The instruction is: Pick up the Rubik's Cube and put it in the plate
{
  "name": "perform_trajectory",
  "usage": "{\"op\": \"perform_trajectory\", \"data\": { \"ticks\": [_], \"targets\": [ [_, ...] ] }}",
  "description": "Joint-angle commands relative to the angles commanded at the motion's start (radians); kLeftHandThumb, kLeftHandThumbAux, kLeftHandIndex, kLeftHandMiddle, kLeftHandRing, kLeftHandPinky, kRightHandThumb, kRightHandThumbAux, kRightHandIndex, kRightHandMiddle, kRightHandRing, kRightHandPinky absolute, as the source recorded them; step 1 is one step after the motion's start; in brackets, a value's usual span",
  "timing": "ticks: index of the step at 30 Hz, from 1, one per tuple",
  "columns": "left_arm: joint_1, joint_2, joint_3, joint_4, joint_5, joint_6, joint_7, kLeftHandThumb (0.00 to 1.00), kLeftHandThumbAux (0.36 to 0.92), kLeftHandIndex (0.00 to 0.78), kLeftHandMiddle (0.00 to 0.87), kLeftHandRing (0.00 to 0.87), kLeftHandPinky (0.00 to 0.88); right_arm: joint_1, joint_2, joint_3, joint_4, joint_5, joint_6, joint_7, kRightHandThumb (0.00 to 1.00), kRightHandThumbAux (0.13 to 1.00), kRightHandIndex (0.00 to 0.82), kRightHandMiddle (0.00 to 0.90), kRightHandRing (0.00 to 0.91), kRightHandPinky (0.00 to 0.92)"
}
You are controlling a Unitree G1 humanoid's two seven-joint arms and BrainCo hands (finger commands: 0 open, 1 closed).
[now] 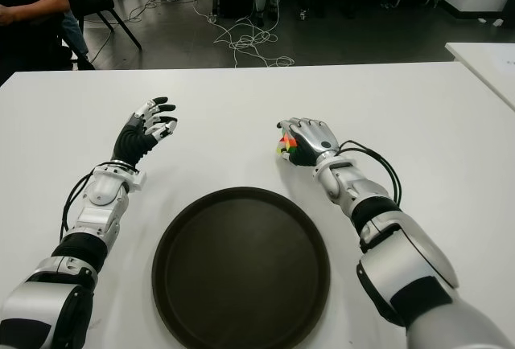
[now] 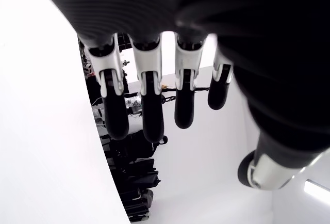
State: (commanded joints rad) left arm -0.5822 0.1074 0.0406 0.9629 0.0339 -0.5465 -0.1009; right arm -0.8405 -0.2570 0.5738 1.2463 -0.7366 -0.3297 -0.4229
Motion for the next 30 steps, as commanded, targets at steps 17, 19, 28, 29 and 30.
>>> {"op": "perform_trajectory", "data": {
  "ticks": [17,19,28,29,30],
  "targets": [
    [0.002,-0.001,0.005,-0.004,-0.011,0.007,-0.011,0.117,0.640,0.172,0.229,0.272,0.333,-0.001,-0.001,-0.009,-0.004,0.005,0.001,-0.038,0.826,0.699,0.373,0.497,0.533,0.571],
    [0.001,-0.001,0.006,-0.001,-0.012,0.008,-0.010,0.130,0.636,0.166,0.228,0.271,0.338,-0.003,-0.007,-0.010,-0.011,0.005,-0.009,-0.050,0.825,0.699,0.371,0.500,0.537,0.571],
    [-0.004,-0.002,0.004,0.005,-0.005,0.007,0.001,0.121,0.621,0.165,0.231,0.273,0.343,0.050,-0.091,-0.043,-0.269,-0.002,-0.057,-0.103,0.825,0.700,0.373,0.492,0.504,0.537],
    [-0.004,-0.001,0.004,0.005,-0.004,0.007,0.003,0.120,0.622,0.165,0.231,0.273,0.343,0.066,-0.101,-0.048,-0.320,-0.006,-0.052,-0.103,0.825,0.699,0.373,0.491,0.501,0.535],
    [-0.005,-0.001,0.003,0.005,-0.003,0.007,0.003,0.119,0.623,0.164,0.231,0.273,0.343,0.078,-0.106,-0.053,-0.351,-0.009,-0.047,-0.100,0.825,0.699,0.373,0.489,0.497,0.531]
  ]
}}
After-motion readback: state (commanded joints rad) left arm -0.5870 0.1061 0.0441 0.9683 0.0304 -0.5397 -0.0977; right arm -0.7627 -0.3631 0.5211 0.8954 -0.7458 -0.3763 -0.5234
